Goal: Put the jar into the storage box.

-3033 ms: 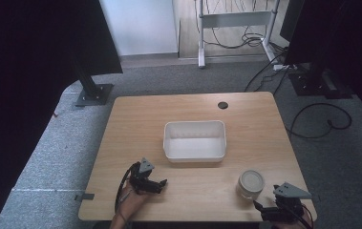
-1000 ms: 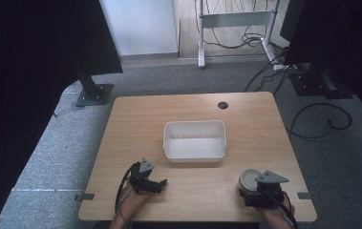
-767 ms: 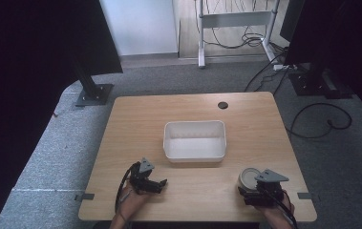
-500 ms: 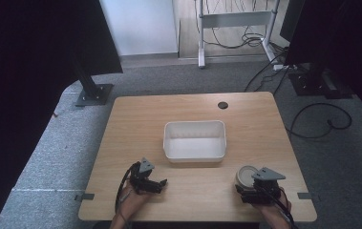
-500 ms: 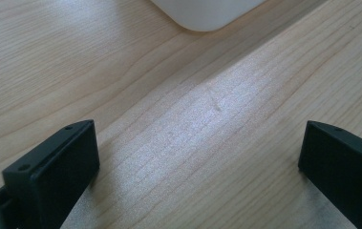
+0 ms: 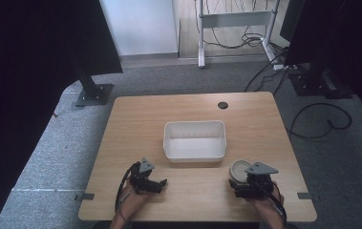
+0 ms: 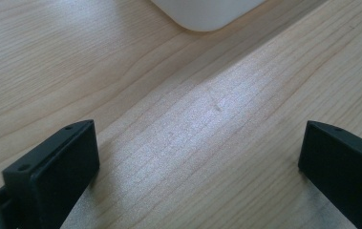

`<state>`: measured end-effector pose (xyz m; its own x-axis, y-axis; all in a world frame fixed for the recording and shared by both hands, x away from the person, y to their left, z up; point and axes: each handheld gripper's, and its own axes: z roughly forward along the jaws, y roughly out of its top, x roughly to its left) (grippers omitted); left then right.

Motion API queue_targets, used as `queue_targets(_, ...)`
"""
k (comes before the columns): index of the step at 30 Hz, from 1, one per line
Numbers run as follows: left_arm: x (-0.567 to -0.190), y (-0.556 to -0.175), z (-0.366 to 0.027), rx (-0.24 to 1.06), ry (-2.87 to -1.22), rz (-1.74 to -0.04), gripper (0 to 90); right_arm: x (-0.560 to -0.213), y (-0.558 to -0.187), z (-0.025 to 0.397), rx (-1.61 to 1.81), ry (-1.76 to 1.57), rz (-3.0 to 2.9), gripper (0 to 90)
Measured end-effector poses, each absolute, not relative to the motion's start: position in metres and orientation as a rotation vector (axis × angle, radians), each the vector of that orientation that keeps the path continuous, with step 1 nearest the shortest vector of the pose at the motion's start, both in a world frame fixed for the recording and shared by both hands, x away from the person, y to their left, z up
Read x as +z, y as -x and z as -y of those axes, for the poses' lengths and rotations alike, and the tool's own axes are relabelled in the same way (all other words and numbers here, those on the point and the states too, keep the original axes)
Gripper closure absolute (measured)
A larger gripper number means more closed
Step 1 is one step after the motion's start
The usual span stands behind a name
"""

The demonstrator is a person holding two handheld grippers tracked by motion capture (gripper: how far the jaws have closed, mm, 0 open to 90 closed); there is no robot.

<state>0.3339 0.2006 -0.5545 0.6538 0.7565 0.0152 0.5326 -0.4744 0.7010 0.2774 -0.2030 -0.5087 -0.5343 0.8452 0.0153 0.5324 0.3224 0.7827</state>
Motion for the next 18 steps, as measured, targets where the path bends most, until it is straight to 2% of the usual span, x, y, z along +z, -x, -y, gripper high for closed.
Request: queue_targets(18,-0.555,-0.334,-0.201,0.427,-2.192,-0.995,0.0,-0.502,-0.290,0.187,1.104,-1.204,-2.193,9.4)
